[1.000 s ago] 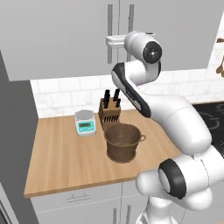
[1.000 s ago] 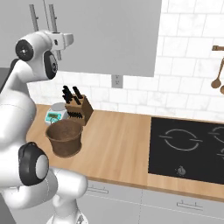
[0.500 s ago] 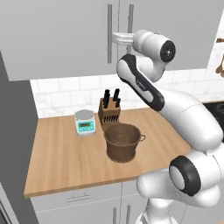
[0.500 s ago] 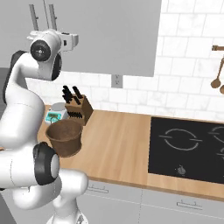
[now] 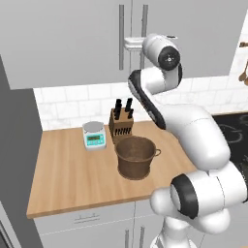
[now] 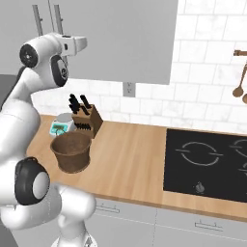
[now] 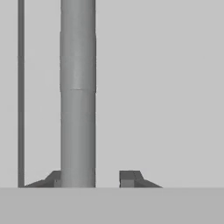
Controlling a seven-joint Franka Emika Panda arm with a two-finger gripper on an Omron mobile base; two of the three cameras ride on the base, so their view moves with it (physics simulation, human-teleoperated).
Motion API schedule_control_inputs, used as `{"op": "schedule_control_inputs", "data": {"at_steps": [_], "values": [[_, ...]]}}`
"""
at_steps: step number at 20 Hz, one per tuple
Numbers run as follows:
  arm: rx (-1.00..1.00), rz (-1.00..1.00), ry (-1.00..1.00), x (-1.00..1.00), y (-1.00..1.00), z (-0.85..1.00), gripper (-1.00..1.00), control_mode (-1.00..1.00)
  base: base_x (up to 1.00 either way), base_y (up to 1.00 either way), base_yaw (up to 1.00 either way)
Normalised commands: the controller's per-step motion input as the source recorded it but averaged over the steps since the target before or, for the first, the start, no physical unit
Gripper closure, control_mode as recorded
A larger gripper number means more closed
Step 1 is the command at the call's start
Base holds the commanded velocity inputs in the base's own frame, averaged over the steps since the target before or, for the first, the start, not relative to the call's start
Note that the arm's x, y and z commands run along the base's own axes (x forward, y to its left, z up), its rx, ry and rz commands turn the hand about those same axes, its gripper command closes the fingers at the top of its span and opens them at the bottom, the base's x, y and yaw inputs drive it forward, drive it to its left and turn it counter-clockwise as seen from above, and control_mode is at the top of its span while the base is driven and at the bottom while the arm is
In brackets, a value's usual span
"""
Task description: Open the cabinet, pick up the bread from the cabinet and place it in the basket. Then move the basket to the dining counter.
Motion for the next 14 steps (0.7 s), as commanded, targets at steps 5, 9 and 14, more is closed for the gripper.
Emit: {"op": "schedule_control_inputs", "data": {"at_steps": [5, 9, 14], "values": [[-0.13, -0.55, 0.21, 0.49, 0.24, -0.02, 1.0, -1.0, 0.0, 0.0, 0.0], [0.17, -0.08, 0.12, -0.09, -1.0, 0.0, 1.0, -1.0, 0.0, 0.0, 0.0], [0.28, 0.0, 0.0, -0.45, -1.0, -0.05, 1.0, -1.0, 0.0, 0.0, 0.0]]}}
